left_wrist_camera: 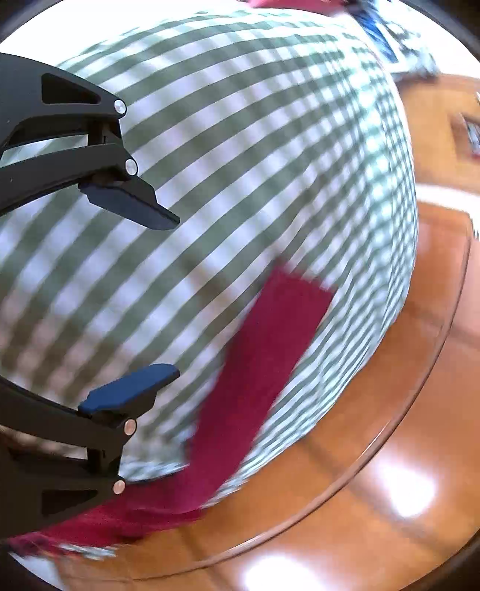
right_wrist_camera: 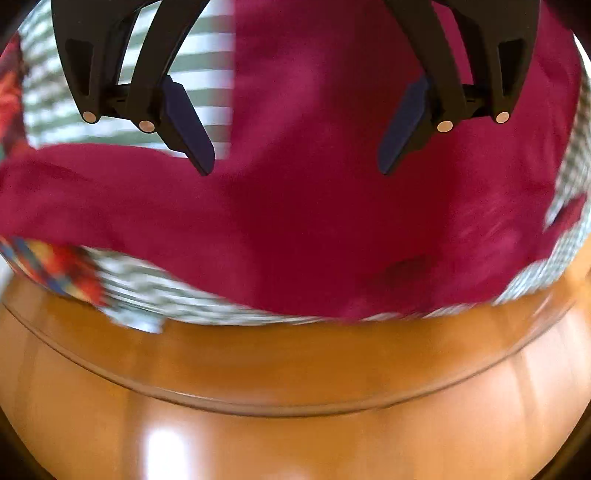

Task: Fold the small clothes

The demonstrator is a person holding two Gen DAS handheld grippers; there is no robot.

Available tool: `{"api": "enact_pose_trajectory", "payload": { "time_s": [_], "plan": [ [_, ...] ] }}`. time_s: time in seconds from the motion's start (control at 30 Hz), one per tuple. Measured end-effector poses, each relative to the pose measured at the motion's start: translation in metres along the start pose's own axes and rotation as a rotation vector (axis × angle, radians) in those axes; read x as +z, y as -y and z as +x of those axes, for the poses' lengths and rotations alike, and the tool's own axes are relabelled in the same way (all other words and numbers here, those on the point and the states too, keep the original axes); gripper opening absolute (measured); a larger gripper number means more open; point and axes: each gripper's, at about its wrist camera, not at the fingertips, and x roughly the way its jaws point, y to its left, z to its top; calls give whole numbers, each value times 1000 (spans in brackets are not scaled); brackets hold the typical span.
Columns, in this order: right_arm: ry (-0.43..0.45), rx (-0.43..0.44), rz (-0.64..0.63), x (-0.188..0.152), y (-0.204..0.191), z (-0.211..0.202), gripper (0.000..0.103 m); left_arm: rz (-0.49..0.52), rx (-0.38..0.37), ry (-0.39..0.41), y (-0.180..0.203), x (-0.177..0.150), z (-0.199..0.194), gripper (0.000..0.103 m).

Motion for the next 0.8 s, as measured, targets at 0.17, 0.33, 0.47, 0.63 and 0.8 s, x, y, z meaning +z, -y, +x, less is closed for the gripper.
{"api": "enact_pose_trajectory", "payload": {
  "time_s": [0.17, 0.33, 0.47, 0.63, 0.8],
  "plan": [
    [-57, -18, -49, -14, -44, 33, 92, 36, 67, 26, -10, 42, 25, 73],
    [-55, -26, -28, -17, -39, 38, 99, 149, 54, -18, 16, 68, 61, 64],
    [-53, -35, -34, -17, -40, 38, 99, 250, 86, -45, 38, 72, 85, 13],
    [-47, -42, -35, -19, -43, 37, 99, 253, 132, 125, 36, 105, 43, 8],
    [-44, -51, -41, -18, -43, 40, 99, 241, 283, 193, 11, 127, 33, 7]
  ]
}}
